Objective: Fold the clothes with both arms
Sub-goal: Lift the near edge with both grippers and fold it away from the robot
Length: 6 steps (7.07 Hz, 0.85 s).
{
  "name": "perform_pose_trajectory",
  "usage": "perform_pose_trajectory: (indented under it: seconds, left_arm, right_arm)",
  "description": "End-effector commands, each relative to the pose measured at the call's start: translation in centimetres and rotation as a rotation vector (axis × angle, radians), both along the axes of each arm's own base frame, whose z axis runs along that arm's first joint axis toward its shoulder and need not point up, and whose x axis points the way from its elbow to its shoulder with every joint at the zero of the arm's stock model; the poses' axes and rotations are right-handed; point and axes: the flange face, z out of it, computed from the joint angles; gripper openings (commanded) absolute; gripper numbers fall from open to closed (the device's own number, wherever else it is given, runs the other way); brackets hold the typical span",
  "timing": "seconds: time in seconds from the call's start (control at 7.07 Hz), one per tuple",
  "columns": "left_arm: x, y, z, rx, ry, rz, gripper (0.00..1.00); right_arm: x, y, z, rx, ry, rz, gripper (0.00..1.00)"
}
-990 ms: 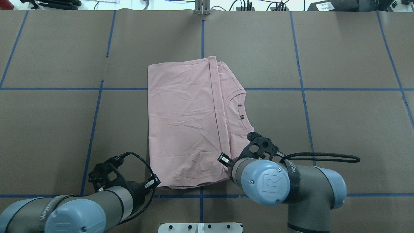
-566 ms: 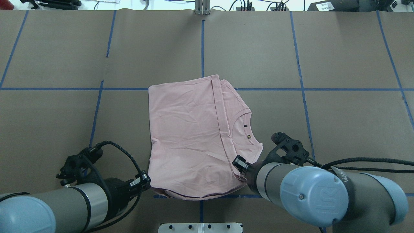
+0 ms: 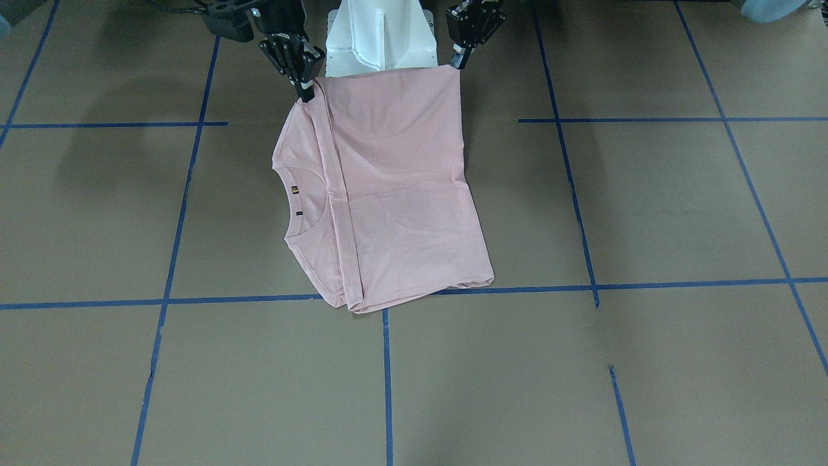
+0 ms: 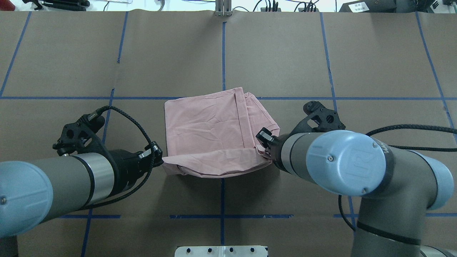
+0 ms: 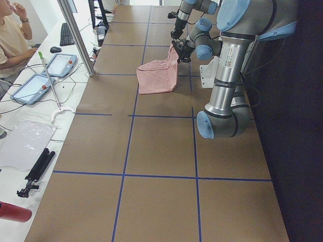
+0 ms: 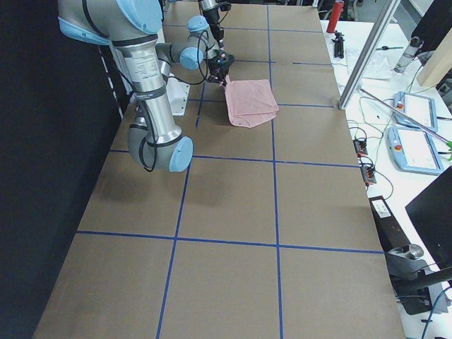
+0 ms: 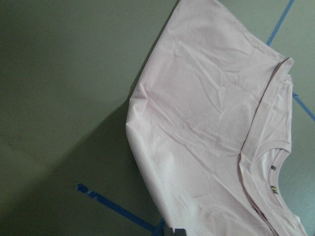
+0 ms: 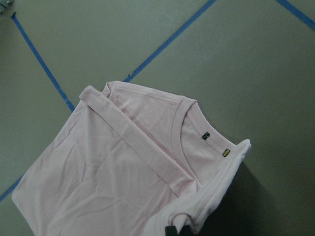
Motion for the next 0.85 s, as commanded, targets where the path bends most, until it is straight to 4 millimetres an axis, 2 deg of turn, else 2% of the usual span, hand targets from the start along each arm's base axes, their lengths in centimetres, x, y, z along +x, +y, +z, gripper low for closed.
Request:
perform_pose_trajectory:
  seconds: [0.0, 0.14, 0.28, 0.57, 0.71]
  left_arm:
    - [2.6, -7.1, 1.3, 0.070, -0.130, -0.050, 0.00]
    - [3.5, -9.0, 2.5, 0.073, -0.169, -0.063, 0.00]
    - [4.4, -11.1, 4.0, 0.082, -0.176, -0.083, 0.00]
    - [6.2, -14.4, 6.7, 0.102, -0.171, -0.109, 0.00]
    - [7.4, -17.5, 9.1, 0.104, -0.178, -0.139, 0.00]
  right_arm:
    - [-2.2, -6.8, 0.5, -0.013, 0.004, 0.037, 0.00]
    - [-4.1, -9.4, 1.9, -0.011, -0.010, 0.054, 0.00]
    - [-5.3, -12.1, 2.5, -0.034, -0.010, 0.059, 0.00]
    - [-9.5, -16.8, 3.2, -0.059, 0.021, 0.067, 0.00]
    - [-12.3, -19.3, 5.2, -0.058, 0.087, -0.009, 0.00]
